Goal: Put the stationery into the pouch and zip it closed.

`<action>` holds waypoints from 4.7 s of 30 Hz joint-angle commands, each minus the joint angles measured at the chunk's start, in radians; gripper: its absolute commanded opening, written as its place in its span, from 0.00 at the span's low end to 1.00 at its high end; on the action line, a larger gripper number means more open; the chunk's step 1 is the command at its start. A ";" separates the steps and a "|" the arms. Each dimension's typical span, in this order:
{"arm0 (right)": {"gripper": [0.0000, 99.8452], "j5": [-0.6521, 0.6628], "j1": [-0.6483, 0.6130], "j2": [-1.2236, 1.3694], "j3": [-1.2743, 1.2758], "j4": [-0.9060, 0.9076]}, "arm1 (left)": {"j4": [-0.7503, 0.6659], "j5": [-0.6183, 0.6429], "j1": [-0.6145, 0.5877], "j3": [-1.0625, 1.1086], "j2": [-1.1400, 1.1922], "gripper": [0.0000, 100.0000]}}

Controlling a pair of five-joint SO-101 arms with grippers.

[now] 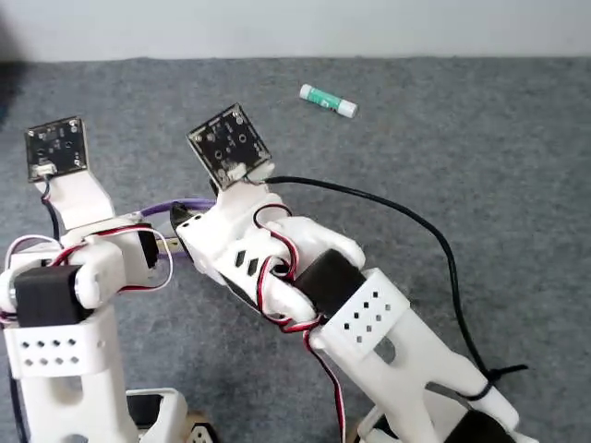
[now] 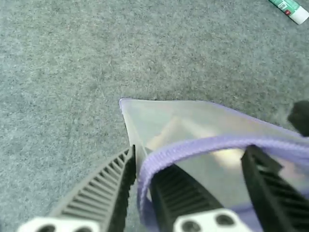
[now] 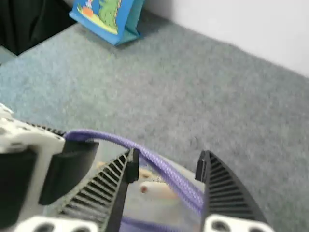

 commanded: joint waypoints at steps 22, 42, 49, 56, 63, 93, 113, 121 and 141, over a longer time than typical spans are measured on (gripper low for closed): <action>0.01 -0.005 0.596 0.271 -0.365 -0.153 | -0.009 0.008 0.002 0.002 -0.011 0.01; 0.01 -0.003 0.717 1.112 -0.784 -0.615 | -0.008 0.006 0.006 0.002 -0.009 0.01; 0.01 -0.002 0.731 1.472 -1.209 -0.611 | -0.009 0.006 0.006 0.002 -0.008 0.01; 0.01 0.127 0.713 1.848 -1.605 -0.618 | -0.008 0.006 0.006 0.004 -0.005 0.01; 0.01 0.219 0.722 2.066 -1.768 -0.694 | -0.008 0.006 0.006 0.004 -0.005 0.01; 0.01 0.092 0.694 1.724 -1.608 0.137 | -0.006 0.006 0.006 0.004 -0.011 0.01; 0.01 0.089 0.628 1.343 -1.608 0.903 | 0.060 0.005 0.196 -0.002 -0.012 0.01; 0.01 0.091 0.595 1.144 -1.533 0.906 | 0.066 0.269 0.242 0.001 -0.012 0.01; 0.01 -0.046 0.530 0.160 -0.408 0.860 | 0.084 0.282 0.256 0.015 -0.193 0.01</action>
